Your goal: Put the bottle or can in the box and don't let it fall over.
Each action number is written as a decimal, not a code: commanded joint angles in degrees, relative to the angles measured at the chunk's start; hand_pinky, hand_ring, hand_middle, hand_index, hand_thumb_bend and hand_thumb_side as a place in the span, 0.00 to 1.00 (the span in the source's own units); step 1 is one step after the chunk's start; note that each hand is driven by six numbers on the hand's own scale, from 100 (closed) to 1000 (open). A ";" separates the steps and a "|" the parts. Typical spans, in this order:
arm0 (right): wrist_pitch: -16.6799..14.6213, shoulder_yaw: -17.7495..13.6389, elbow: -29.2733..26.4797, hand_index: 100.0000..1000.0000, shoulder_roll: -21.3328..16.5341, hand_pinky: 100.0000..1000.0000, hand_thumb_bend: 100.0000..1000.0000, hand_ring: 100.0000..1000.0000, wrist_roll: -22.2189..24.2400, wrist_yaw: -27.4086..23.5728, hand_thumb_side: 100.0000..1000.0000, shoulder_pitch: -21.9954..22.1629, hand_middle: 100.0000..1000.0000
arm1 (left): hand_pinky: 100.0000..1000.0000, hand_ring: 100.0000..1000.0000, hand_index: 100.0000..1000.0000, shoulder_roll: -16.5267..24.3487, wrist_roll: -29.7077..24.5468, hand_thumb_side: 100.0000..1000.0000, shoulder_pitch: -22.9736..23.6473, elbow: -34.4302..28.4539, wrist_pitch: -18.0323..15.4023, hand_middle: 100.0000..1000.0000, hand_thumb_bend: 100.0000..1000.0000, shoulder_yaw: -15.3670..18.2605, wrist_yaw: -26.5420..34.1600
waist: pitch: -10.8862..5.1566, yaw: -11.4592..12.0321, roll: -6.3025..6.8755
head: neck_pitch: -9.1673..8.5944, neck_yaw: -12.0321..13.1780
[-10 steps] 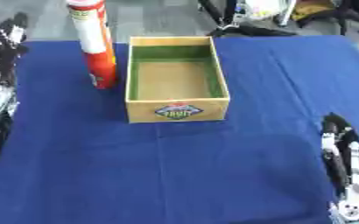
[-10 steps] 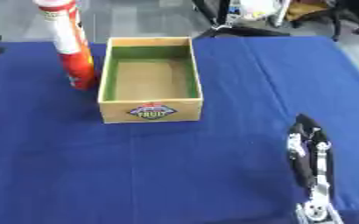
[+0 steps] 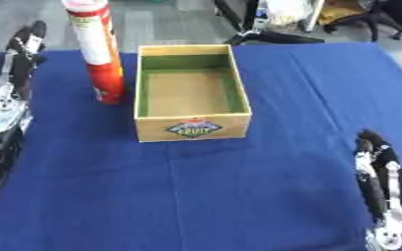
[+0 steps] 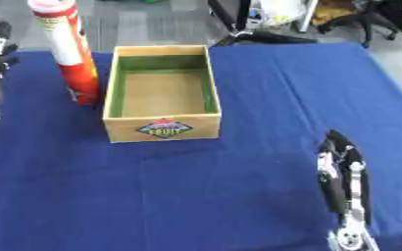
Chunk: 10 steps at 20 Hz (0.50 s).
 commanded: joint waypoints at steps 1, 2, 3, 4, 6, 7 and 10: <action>-0.15 0.13 -0.52 0.84 -0.31 0.73 0.00 0.80 0.29 -0.34 0.76 -0.79 0.76 | 0.90 0.92 0.98 0.51 -1.34 0.70 -1.98 -0.58 -0.84 0.96 0.68 -0.32 -1.00 | -0.46 -0.33 0.01 | -0.97 0.12; -0.16 0.15 -0.52 0.84 -0.28 0.73 0.00 0.80 0.32 -0.37 0.76 -0.86 0.76 | 0.90 0.93 0.98 0.36 -1.77 0.70 -2.15 -0.68 -1.09 0.96 0.68 -0.42 -1.23 | -0.38 -0.47 0.00 | -0.99 0.12; -0.18 0.18 -0.53 0.84 -0.25 0.73 0.00 0.80 0.35 -0.40 0.76 -0.93 0.76 | 0.90 0.93 0.98 0.24 -2.17 0.70 -2.30 -0.77 -1.31 0.96 0.69 -0.48 -1.43 | -0.31 -0.58 -0.01 | -1.03 0.13; -0.20 0.23 -0.53 0.84 -0.22 0.73 0.00 0.80 0.39 -0.44 0.76 -1.02 0.76 | 0.90 0.94 0.98 0.11 -2.58 0.70 -2.49 -0.90 -1.58 0.96 0.69 -0.55 -1.63 | -0.21 -0.73 -0.01 | -1.08 0.15; -0.23 0.33 -0.55 0.84 -0.15 0.73 0.00 0.80 0.49 -0.50 0.76 -1.22 0.76 | 0.90 0.95 0.98 -0.06 -3.21 0.69 -2.86 -1.04 -2.00 0.96 0.70 -0.65 -2.03 | -0.01 -1.01 -0.03 | -1.17 0.20; -0.25 0.39 -0.56 0.84 -0.11 0.73 0.00 0.80 0.55 -0.53 0.76 -1.33 0.76 | 0.89 0.95 0.98 -0.10 -3.40 0.69 -3.01 -1.11 -2.18 0.96 0.70 -0.69 -2.26 | 0.09 -1.18 -0.04 | -1.22 0.25; -0.32 0.57 -0.60 0.84 0.02 0.73 0.00 0.80 0.73 -0.65 0.76 -1.73 0.76 | 0.89 0.95 0.98 -0.31 -3.13 0.69 -3.24 -1.45 -2.54 0.96 0.72 -0.74 -2.91 | 0.44 -1.76 -0.08 | -1.36 0.15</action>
